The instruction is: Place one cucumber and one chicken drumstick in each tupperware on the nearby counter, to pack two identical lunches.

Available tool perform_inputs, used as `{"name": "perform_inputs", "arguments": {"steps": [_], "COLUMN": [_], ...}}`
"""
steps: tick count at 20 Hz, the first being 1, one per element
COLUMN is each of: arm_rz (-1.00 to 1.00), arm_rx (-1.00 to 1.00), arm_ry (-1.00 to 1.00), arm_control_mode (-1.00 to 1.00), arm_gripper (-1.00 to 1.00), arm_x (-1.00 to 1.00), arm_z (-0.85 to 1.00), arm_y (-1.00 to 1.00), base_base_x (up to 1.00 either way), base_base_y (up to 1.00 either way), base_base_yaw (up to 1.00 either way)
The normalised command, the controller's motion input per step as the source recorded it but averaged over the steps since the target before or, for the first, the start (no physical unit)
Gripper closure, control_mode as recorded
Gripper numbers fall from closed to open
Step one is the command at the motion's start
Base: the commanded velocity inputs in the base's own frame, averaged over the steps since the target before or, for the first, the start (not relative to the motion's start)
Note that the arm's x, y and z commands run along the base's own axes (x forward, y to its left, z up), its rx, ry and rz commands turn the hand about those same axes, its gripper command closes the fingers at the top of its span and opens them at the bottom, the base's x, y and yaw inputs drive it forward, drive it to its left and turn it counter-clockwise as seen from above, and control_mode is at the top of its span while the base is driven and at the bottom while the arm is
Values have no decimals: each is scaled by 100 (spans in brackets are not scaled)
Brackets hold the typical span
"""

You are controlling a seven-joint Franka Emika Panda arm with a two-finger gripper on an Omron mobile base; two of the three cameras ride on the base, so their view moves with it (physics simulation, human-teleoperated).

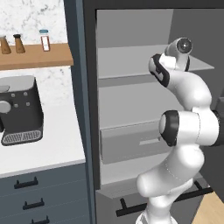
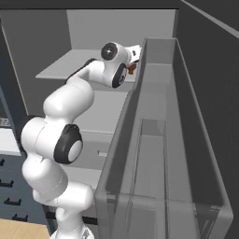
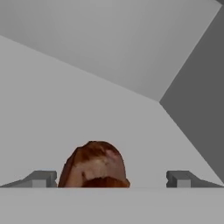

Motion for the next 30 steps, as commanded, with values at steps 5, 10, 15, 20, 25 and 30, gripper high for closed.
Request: {"name": "perform_inputs", "arguments": {"steps": [5,10,15,20,25,30], "arm_rz": [-1,-7,-11,-1,0,0], "arm_rx": [1,5,5,1,2,1], "arm_ry": [4,7,4,4,2,16], "arm_control_mode": [-100,-100,-100,-100,-100,-100], "arm_gripper": [-100,-100,-100,100,100,100], "arm_x": [4,-1,0,0,0,2], "arm_z": [-13,-36,-48,-63,-58,-52], "arm_y": [-14,-7,-8,-24,-31,-9], "base_base_x": [0,0,0,0,0,0], "base_base_y": [0,0,0,0,0,0], "base_base_yaw": [0,0,0,0,0,0]}}
